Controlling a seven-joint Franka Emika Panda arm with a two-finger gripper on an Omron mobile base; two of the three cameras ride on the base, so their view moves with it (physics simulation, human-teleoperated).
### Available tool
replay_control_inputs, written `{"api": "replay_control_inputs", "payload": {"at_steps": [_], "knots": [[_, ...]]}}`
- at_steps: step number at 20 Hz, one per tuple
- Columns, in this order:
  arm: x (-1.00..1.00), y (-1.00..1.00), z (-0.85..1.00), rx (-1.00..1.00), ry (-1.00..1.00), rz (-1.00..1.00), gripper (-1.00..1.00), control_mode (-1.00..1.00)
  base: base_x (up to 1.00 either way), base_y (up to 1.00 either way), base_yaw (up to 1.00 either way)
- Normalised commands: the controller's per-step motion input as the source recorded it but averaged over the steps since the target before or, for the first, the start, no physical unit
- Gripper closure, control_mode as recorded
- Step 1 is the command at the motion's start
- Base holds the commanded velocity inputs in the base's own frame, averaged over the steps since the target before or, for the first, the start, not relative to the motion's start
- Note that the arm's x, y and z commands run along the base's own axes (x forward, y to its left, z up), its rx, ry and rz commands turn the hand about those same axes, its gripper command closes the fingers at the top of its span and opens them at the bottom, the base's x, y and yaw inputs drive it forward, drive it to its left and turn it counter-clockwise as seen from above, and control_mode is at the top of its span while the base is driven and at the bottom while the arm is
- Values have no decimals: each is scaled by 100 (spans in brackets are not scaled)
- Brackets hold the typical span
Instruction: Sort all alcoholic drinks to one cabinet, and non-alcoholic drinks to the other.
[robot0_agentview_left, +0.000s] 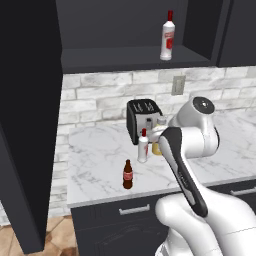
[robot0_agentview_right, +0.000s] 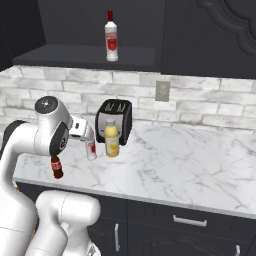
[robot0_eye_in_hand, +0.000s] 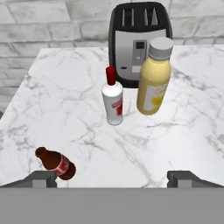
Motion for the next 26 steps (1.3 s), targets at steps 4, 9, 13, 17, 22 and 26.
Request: {"api": "replay_control_inputs", "payload": {"at_steps": [4,9,13,17,22,26], "knots": [[14,8,-23,-2,2,0,-100,-100,0,0,0],[15,10,-27,-4,2,0,-100,-100,0,0,0],[15,5,-24,-2,2,0,-100,-100,0,0,0],[17,4,-24,-1,0,0,-100,-100,0,0,0],[15,3,-21,-1,0,0,-100,-100,0,0,0],[14,0,-15,0,1,0,-100,-100,0,0,0]]}}
